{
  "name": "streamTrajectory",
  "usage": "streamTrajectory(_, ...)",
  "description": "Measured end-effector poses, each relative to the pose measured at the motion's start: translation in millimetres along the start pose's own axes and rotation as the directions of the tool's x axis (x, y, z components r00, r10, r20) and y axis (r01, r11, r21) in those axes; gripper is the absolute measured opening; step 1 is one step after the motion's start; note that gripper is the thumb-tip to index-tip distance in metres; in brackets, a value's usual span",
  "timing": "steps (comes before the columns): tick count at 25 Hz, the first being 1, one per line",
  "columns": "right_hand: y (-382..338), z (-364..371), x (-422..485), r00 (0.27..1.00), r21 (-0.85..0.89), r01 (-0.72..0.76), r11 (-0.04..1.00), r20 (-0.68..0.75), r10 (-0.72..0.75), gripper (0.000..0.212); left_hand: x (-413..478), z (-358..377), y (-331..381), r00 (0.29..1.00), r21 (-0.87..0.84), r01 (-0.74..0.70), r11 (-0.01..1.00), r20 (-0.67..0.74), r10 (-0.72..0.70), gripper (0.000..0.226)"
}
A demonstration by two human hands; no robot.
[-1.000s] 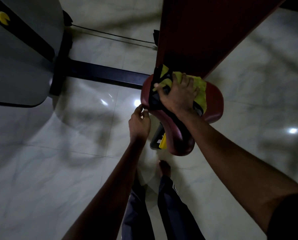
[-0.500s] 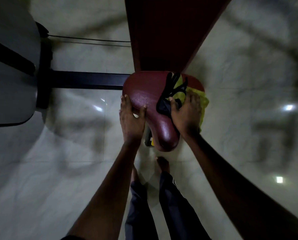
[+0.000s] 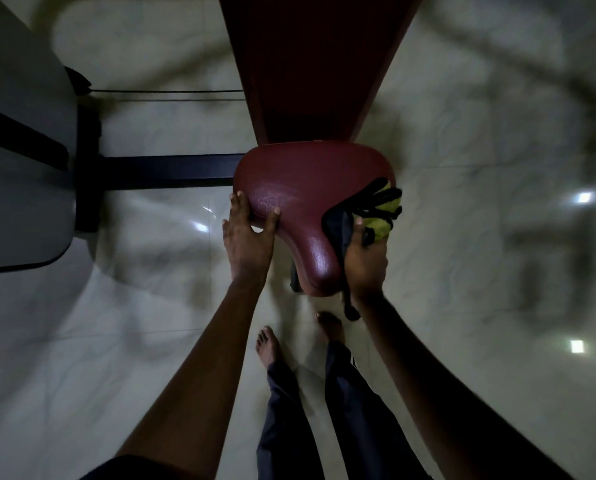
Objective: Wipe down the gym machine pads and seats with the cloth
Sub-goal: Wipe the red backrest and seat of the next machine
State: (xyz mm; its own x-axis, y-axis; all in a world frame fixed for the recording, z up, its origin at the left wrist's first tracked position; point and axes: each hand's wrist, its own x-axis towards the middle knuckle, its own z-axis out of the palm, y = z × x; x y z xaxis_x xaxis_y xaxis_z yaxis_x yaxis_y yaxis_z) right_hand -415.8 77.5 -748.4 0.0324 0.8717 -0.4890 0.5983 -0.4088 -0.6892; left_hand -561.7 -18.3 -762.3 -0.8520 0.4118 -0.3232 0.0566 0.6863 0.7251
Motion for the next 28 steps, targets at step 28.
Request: streamTrajectory(28, -58, -67, 6, 0.929, -0.245, -0.037, 0.969, 0.348, 0.123, 0.076, -57, -85, 61, 0.990, 0.043, 0.028, 0.999, 0.135, -0.034, 0.054)
